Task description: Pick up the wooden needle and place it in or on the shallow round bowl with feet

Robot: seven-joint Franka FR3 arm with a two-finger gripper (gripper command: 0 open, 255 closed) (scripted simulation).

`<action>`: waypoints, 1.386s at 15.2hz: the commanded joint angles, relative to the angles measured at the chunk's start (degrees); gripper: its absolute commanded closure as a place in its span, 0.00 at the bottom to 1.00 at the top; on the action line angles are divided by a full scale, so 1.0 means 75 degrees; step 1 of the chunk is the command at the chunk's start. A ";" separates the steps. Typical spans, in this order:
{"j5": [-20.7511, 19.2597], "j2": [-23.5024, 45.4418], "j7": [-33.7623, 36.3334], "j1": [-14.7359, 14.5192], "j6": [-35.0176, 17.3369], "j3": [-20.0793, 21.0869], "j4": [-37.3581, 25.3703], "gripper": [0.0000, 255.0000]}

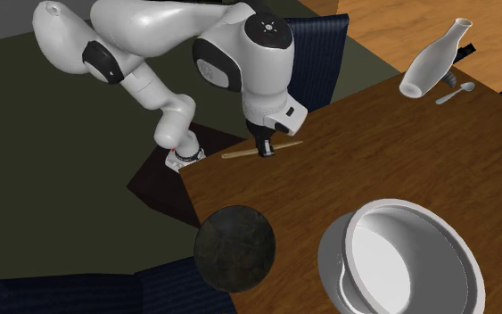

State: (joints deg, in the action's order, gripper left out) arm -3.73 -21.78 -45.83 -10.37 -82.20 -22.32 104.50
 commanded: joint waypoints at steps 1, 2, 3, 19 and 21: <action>0.0029 0.0088 -0.0010 -0.0016 0.0230 -0.0002 -0.0312 1.00; 0.0043 0.0134 -0.0017 -0.0023 0.0335 -0.0006 -0.0461 1.00; 0.0058 0.0182 -0.0025 -0.0030 0.0440 -0.0011 -0.0612 1.00; 0.0677 0.2418 -0.2575 0.0611 0.1424 -0.1876 -0.3550 1.00; 0.1015 0.3018 -0.3153 0.0903 0.1574 -0.2251 -0.4146 1.00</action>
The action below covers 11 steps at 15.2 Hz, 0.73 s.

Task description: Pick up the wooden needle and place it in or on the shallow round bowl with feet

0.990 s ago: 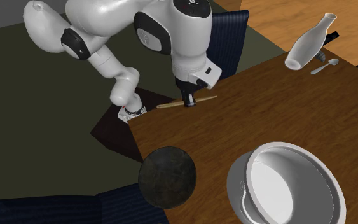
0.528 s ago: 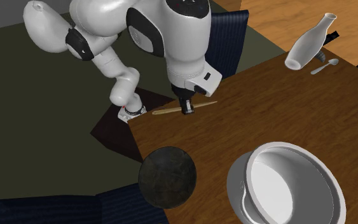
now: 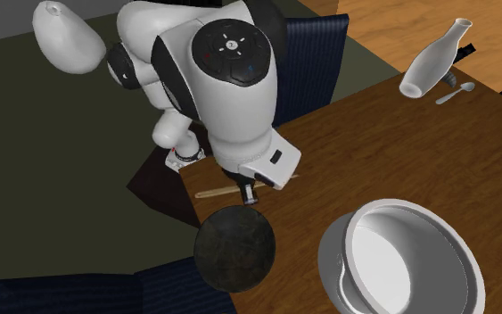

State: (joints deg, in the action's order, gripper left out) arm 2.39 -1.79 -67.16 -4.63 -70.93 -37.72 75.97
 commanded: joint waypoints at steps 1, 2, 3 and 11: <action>0.0410 0.0688 -0.0605 0.0325 0.0170 -0.0378 -0.0678 1.00; 0.0650 0.1047 -0.0901 0.0554 0.0287 -0.0541 -0.1046 1.00; 0.0917 0.1428 -0.1193 0.0834 0.0426 -0.0676 -0.1453 1.00; 0.2135 0.3118 -0.2274 0.2449 0.0905 -0.0901 -0.3203 1.00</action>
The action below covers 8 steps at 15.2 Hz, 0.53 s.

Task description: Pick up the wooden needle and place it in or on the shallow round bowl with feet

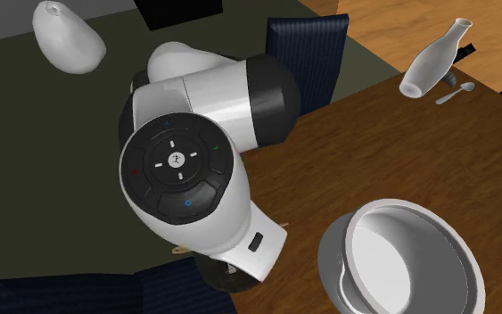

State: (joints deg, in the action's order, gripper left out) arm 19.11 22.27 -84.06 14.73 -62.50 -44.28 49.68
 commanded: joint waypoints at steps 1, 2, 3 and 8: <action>-0.0218 -0.0238 -0.0010 -0.0303 -0.0427 -0.0050 0.0645 1.00; -0.0330 -0.0373 0.0004 -0.0452 -0.0620 -0.0067 0.0958 1.00; -0.0432 -0.0496 0.0021 -0.0585 -0.0803 -0.0079 0.1247 1.00; -0.0830 -0.0997 0.0119 -0.1072 -0.1608 -0.0095 0.2458 1.00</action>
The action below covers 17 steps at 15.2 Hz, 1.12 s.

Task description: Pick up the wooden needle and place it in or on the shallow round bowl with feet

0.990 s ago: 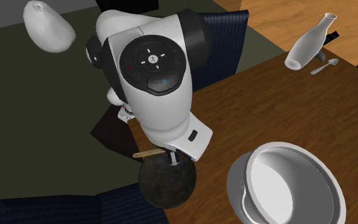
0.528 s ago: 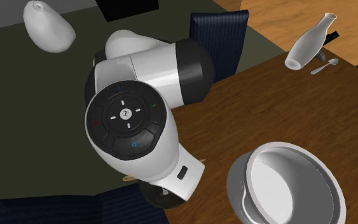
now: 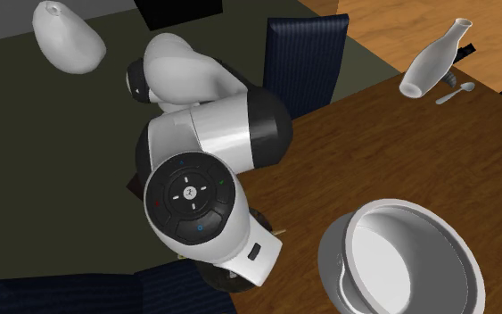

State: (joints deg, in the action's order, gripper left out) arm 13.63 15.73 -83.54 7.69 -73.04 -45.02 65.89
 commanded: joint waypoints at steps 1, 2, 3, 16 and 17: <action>-0.0162 -0.0208 0.0069 -0.0205 -0.0348 0.0006 0.0505 1.00; -0.0221 -0.0286 0.0089 -0.0271 -0.0490 0.0010 0.0705 1.00; -0.0279 -0.0362 0.0109 -0.0335 -0.0636 0.0013 0.0909 1.00; -0.0278 -0.0361 0.0109 -0.0330 -0.0634 0.0017 0.0905 0.00; -0.0278 -0.0361 0.0109 -0.0330 -0.0634 0.0017 0.0905 0.00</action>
State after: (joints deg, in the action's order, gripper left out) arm 11.54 13.03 -82.73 5.21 -77.79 -44.90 72.68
